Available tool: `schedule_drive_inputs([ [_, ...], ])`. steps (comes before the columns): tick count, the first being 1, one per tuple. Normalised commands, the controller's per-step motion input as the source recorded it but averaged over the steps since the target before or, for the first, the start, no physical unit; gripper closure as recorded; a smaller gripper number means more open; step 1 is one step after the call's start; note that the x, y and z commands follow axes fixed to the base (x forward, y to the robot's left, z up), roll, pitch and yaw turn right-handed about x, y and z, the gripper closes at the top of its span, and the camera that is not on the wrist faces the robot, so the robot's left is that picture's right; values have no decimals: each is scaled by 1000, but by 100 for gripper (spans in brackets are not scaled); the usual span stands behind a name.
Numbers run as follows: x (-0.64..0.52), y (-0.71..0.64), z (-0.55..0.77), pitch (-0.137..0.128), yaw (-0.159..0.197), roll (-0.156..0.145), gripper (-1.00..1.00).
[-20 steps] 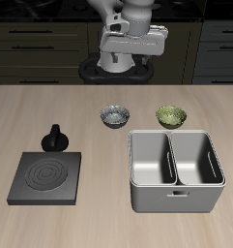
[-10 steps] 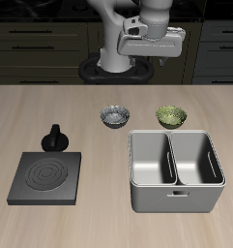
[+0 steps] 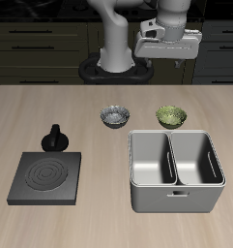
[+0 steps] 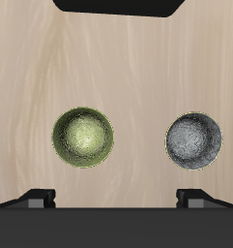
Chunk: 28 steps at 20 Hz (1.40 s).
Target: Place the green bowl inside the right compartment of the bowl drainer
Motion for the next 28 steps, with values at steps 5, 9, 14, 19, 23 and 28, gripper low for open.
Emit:
schedule_drive_inputs([
  [5, 69, 277, -58, -15, -10, -14, -100],
  [9, 74, 216, -201, -14, 0, -33, -100],
  [14, 168, 23, -543, 70, -12, -2, -100],
  [19, 125, -10, -493, 43, -24, 18, -100],
  [23, 48, 37, -494, 53, -30, 2, -100],
  [28, 64, -117, -402, 49, -35, -10, -100],
])
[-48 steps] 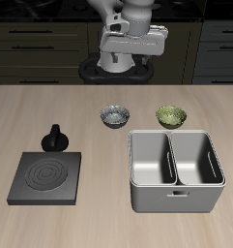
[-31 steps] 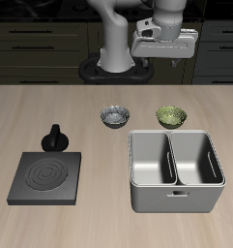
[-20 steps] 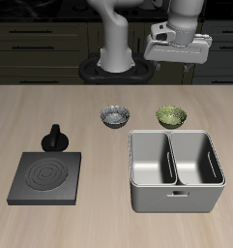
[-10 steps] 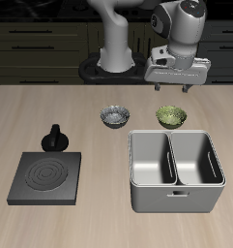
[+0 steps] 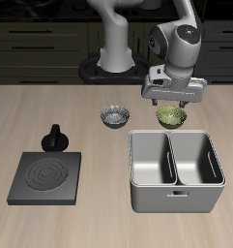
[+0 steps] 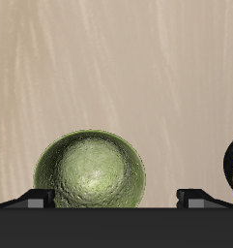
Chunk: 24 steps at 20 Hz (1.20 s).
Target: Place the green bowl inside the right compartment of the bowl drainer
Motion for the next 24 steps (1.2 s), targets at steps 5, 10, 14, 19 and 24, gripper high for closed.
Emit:
schedule_drive_inputs([
  [5, 2, -209, -334, 41, -27, -31, -100],
  [10, -68, -264, -321, 49, -12, -32, -100],
  [14, -110, -182, -292, 42, -20, -15, -100],
  [19, -233, 56, -376, 48, -39, 34, -100],
  [24, -434, 272, -468, 55, -61, 92, 100],
])
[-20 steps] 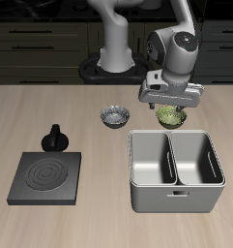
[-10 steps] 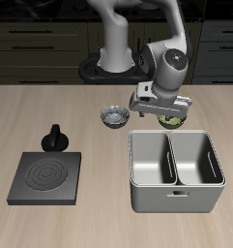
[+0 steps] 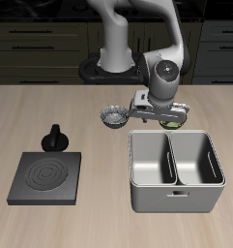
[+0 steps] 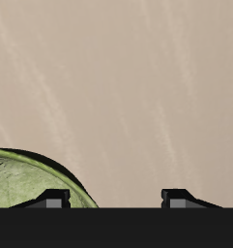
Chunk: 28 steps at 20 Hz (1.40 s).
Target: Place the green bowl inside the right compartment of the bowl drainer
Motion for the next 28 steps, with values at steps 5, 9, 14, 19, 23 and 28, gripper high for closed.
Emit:
schedule_drive_inputs([
  [5, -410, 89, -298, 35, -105, 109, 100],
  [9, -124, -201, 292, -70, -46, 38, 100],
  [14, 66, -158, 353, -71, -22, -6, 100],
  [19, 23, -193, 475, -75, -1, -4, 100],
  [23, -39, -144, 541, -90, 47, -4, 100],
  [28, -38, -177, 471, -63, 42, -30, 100],
])
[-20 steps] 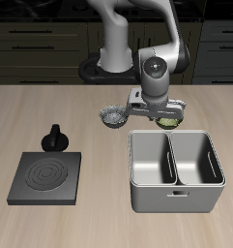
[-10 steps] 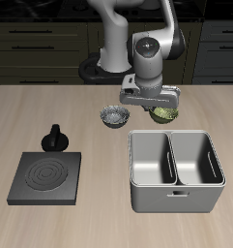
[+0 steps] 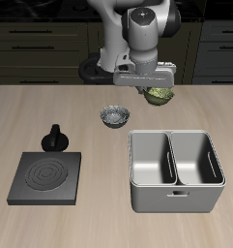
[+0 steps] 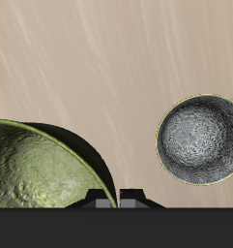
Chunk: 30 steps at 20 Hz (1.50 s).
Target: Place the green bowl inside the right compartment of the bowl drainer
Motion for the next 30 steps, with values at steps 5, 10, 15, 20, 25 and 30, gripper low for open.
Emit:
schedule_drive_inputs([
  [5, -80, -176, 543, -67, 20, -13, 100],
  [10, -11, -166, 564, -63, 10, -10, 100],
  [15, 73, -34, 144, 1, 33, -16, 100],
  [20, 224, -42, 281, -9, 36, -17, 100],
  [25, 494, -28, 352, 20, 41, -22, 100],
  [30, 339, 27, 173, 13, 26, 3, 100],
])
